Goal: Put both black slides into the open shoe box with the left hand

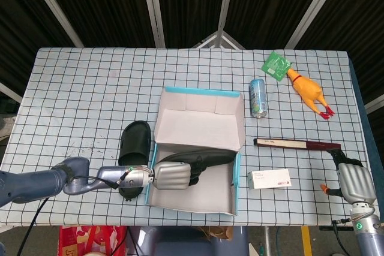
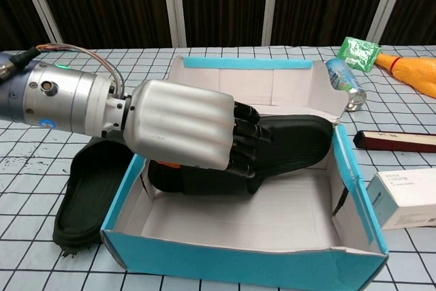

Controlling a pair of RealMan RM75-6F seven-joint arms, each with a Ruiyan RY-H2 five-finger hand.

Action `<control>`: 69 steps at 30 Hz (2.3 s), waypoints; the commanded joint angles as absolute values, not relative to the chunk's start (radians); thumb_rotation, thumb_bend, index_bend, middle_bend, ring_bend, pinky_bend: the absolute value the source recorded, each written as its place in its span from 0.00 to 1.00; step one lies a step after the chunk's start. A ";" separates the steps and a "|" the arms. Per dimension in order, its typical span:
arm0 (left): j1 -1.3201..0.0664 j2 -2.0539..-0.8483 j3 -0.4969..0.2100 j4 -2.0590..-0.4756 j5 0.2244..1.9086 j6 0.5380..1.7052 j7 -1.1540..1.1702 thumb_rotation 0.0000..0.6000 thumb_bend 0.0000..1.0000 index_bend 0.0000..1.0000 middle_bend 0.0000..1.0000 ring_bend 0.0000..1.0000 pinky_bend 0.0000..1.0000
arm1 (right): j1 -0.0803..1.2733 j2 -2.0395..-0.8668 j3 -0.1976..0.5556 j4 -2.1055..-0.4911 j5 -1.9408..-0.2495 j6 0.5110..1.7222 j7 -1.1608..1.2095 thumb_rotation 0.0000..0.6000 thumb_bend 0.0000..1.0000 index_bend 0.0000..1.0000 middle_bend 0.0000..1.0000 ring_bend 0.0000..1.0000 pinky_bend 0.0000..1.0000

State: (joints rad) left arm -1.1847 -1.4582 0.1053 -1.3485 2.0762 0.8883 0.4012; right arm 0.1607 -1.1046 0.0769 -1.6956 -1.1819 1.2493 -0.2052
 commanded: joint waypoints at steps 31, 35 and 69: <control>-1.170 -1.403 0.035 -1.419 1.994 0.799 0.640 1.00 0.15 0.15 0.15 0.02 0.17 | 0.167 -1.100 0.076 -1.703 -1.160 1.234 -0.214 1.00 0.18 0.17 0.14 0.30 0.24; -1.171 -1.395 0.029 -1.434 1.991 0.783 0.678 1.00 0.15 0.14 0.13 0.01 0.16 | 0.168 -1.100 0.076 -1.704 -1.158 1.232 -0.213 1.00 0.18 0.17 0.14 0.30 0.24; -0.727 -0.938 -0.018 -2.065 1.640 1.102 0.805 0.88 0.15 0.12 0.19 0.00 0.14 | 0.159 -1.091 0.076 -1.719 -1.159 1.252 -0.211 1.00 0.18 0.17 0.14 0.30 0.24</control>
State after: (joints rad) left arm -0.7910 -0.9711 -0.0363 -2.0377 1.6938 1.0355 0.8500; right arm 0.1593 -1.0911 0.0760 -1.7186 -1.1585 1.2521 -0.2107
